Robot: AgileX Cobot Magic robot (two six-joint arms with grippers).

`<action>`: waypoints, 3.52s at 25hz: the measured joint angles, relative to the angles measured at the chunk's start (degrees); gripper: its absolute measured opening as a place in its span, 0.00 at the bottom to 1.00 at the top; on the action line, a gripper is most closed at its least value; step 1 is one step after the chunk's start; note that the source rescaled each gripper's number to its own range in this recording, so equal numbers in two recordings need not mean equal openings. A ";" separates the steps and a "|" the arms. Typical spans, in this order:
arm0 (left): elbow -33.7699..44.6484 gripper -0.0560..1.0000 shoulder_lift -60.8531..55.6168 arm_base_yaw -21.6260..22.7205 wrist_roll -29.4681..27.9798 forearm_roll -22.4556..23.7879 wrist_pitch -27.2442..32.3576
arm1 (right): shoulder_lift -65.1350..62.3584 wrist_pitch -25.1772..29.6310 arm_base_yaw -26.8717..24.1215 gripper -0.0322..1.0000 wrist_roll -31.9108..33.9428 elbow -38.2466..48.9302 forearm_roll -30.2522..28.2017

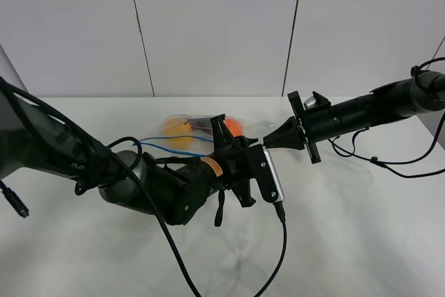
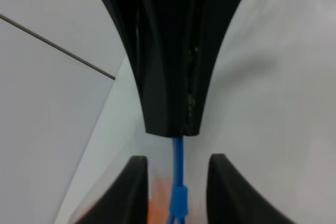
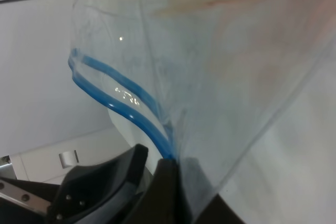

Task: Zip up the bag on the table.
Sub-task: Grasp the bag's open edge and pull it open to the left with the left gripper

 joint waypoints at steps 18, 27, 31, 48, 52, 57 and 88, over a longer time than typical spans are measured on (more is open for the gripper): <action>-0.02 0.25 1.90 0.00 -0.67 0.05 -1.74 | 0.00 0.00 0.00 0.03 0.05 0.00 0.00; -0.02 0.06 1.90 0.00 -1.90 0.05 -2.31 | 0.00 0.00 0.00 0.03 0.05 0.00 0.00; -0.02 0.05 1.90 0.00 -1.94 0.05 -2.31 | 0.00 0.00 0.00 0.03 0.05 0.00 0.00; 5.70 0.05 1.90 9.97 1.29 0.13 -6.13 | 0.00 -0.65 0.00 0.03 0.05 0.00 1.24; 7.29 0.05 1.90 13.47 1.33 0.09 -8.17 | 0.00 -0.55 0.00 0.03 0.05 -0.04 1.30; 7.71 0.05 1.90 17.08 1.33 0.15 -9.51 | 0.00 -0.50 0.04 0.03 0.05 -0.04 1.50; 7.73 0.06 1.81 29.02 1.15 3.56 -11.58 | 0.00 -0.36 0.04 0.03 0.09 -0.18 1.94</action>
